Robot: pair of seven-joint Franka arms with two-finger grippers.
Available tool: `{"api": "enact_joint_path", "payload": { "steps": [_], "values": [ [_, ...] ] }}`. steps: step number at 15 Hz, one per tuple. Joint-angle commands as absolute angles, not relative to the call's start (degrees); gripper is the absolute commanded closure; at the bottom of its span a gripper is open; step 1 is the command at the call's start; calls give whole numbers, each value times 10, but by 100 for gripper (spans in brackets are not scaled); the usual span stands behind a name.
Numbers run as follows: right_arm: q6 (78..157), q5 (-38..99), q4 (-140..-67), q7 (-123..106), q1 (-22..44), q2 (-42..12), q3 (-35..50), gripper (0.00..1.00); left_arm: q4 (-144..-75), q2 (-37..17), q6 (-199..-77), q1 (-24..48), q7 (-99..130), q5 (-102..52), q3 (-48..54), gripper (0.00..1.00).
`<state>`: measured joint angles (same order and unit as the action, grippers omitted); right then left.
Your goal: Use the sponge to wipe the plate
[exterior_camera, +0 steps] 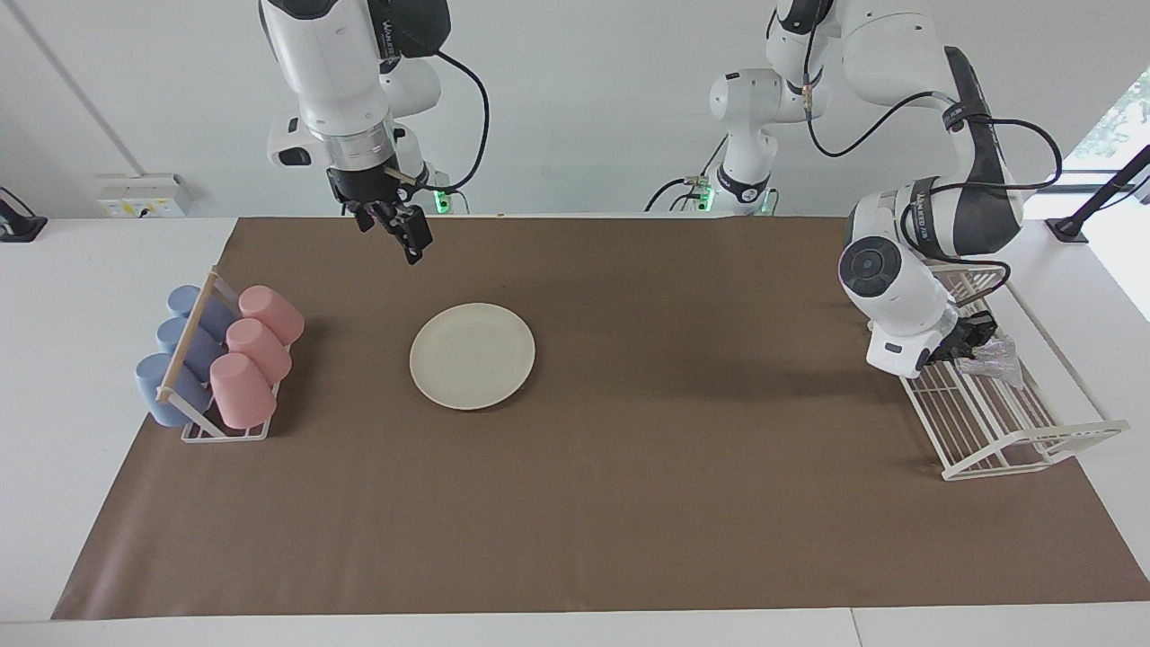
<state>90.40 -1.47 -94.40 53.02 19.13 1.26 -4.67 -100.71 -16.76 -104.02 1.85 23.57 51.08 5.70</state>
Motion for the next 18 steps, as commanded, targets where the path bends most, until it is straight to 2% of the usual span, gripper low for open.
{"api": "enact_joint_path", "payload": {
  "steps": [1,5,9,13,16,18],
  "values": [
    [915,-16,-964,538,192,30,-44,0,-1020,-157,-1049,16,244,522,56,100],
    [917,10,-964,553,195,30,-44,0,-1007,-160,-1042,17,241,522,56,100],
    [916,35,-963,647,200,31,-42,0,-940,-159,-977,25,212,510,62,100],
    [915,37,-963,663,200,33,-37,0,-832,-160,-874,25,149,346,62,100],
    [918,37,-962,716,200,33,-37,0,-791,-151,-821,19,151,190,61,100],
    [918,37,-960,776,200,32,-21,0,-788,-128,-802,12,153,62,48,100]
  ]
}}
